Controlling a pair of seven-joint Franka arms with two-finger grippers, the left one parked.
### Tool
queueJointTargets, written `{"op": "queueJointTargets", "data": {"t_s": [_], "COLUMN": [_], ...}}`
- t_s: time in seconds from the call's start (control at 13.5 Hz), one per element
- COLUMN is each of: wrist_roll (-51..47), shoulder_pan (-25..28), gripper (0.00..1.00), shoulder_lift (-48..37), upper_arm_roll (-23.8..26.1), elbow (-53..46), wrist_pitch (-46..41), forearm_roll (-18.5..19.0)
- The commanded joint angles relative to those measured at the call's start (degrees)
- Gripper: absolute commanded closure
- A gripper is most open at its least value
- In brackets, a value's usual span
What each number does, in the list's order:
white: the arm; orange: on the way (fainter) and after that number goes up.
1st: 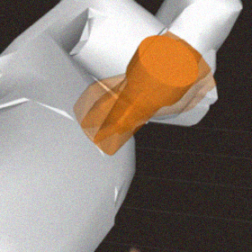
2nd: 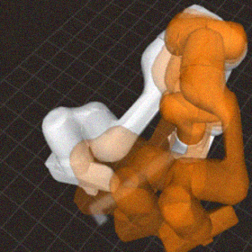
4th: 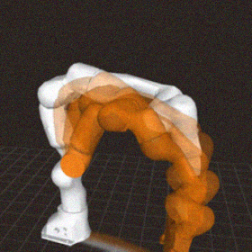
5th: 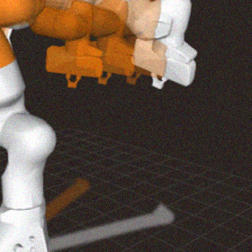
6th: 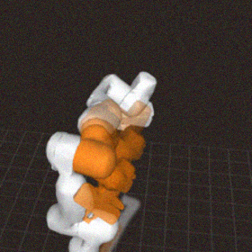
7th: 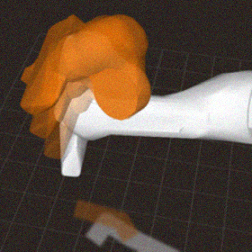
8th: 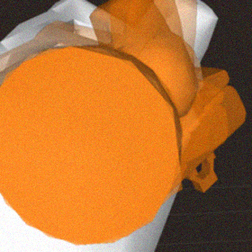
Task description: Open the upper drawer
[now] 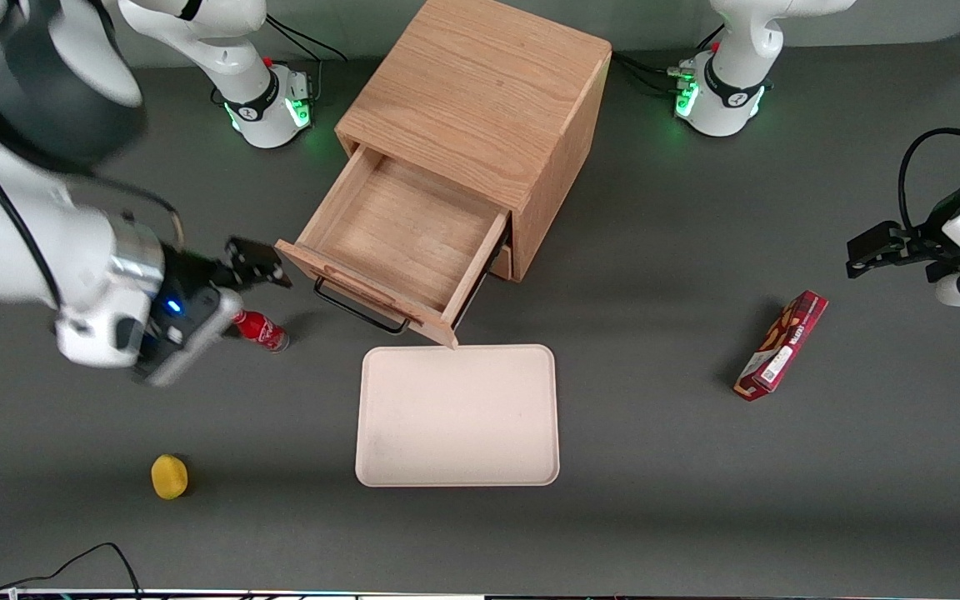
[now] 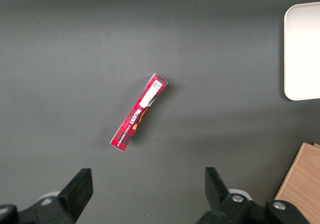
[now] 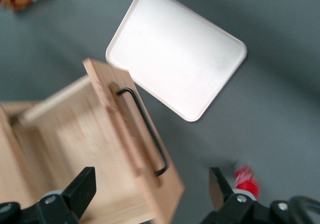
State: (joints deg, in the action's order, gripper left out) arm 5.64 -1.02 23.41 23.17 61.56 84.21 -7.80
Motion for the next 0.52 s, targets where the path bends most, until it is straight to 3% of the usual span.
{"op": "queueJointTargets", "data": {"t_s": [0.0,0.15,0.44], "wrist_roll": [-23.6,-31.9,-29.7], "shoulder_pan": [0.1,0.0,-1.9], "gripper": [0.00,0.00,0.00], "shoulder_lift": [-7.1,-12.0,-21.5], "upper_arm_roll": [-0.7,-1.2,-8.1], "elbow": [4.6,10.7,26.7], "wrist_pitch": [-2.8,-3.0,0.8], "forearm_roll": [2.5,9.9,8.6]}}
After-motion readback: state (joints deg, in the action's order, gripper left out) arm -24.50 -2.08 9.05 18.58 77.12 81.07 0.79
